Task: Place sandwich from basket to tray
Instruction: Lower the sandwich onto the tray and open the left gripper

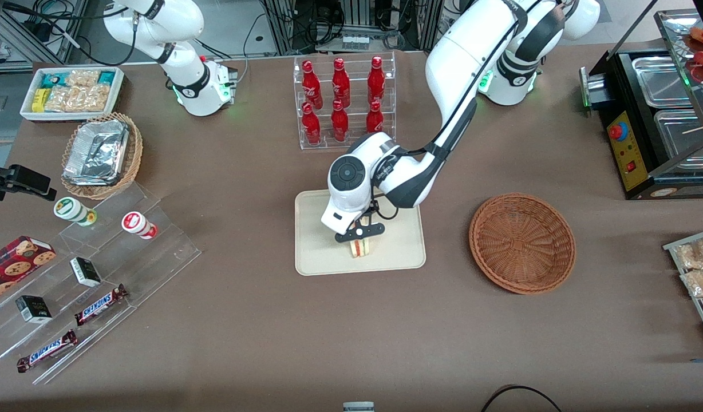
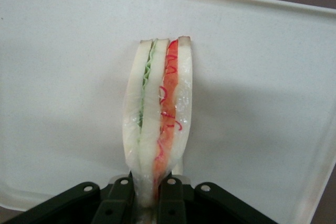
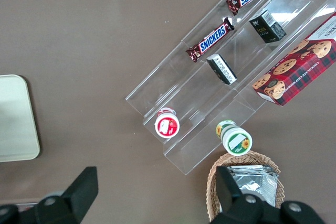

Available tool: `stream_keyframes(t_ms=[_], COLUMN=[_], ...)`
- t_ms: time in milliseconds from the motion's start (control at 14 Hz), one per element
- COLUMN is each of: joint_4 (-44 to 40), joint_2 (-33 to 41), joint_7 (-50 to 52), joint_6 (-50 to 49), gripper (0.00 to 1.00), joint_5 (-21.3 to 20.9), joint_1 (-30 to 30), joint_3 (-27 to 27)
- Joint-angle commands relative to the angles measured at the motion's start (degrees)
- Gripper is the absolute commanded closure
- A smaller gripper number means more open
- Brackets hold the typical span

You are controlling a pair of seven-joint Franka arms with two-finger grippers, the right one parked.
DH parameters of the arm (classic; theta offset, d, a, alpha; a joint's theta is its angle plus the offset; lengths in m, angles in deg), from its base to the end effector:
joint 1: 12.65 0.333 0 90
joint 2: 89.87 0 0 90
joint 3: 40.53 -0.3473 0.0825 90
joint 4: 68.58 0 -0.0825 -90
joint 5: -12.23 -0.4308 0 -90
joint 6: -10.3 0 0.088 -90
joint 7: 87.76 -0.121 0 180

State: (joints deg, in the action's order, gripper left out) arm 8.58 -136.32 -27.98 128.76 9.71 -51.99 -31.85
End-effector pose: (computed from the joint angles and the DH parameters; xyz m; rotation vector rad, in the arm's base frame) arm 0.5487 -0.5691 0.2193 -3.0954 -0.3493 0.1673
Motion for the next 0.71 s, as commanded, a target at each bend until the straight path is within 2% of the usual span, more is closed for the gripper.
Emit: stream_keyframes(t_ms=[0,429,643], joint_4=[-1.9,-4.8,-10.6], joint_2=[-1.0,1.4,3.3], joint_7=[1.8,1.7,1.0], joint_6=[-0.6,-2.6,-10.0], gripper=[0.01,0.0,0.0], joint_5=[0.1,-0.2,-0.3], joint_1=[-0.7,-0.1,0.9], joint_3=[-0.6,-0.9,-1.0])
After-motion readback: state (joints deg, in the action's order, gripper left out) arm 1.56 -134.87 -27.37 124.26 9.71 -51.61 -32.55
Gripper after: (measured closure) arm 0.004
